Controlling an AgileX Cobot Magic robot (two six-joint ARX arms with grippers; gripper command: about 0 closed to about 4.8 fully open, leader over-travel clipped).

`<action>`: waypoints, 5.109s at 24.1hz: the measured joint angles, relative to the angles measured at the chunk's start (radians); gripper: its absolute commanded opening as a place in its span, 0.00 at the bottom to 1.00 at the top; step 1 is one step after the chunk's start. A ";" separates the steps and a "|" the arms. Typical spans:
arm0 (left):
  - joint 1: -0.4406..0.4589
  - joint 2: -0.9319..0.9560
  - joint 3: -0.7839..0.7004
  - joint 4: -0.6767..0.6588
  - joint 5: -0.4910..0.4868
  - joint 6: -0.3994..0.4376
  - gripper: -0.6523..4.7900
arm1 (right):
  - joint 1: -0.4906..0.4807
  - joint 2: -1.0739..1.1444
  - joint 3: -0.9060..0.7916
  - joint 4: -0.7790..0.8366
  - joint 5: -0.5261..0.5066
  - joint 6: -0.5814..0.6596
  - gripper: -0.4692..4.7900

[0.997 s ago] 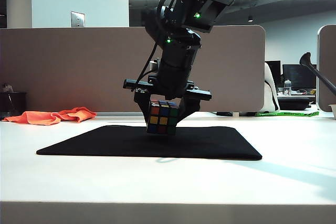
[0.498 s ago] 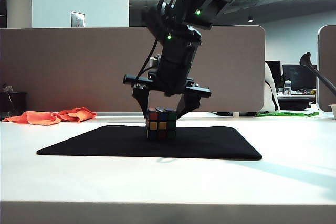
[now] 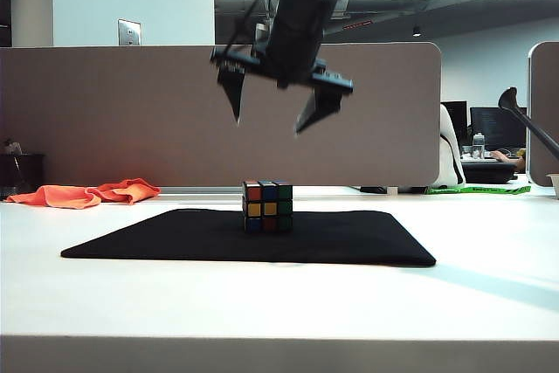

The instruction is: Pick up the cube on the right side of the mouse pad, then place it in the center of the mouse pad.

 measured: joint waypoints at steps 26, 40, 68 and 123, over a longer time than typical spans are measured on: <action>0.000 0.000 0.000 0.000 -0.303 -0.117 0.11 | -0.282 -0.317 -0.036 -0.049 -0.071 -0.388 0.09; 0.000 0.000 0.000 0.000 -0.356 -0.155 0.11 | -0.554 -0.869 -0.959 0.466 -0.311 -0.414 0.09; 0.000 0.000 0.000 0.000 -0.386 -0.154 0.11 | -0.714 -1.841 -1.738 0.650 -0.251 -0.344 0.09; 0.000 0.000 0.000 0.023 -0.601 0.057 0.11 | -0.516 -1.888 -1.825 0.601 0.021 -0.422 0.09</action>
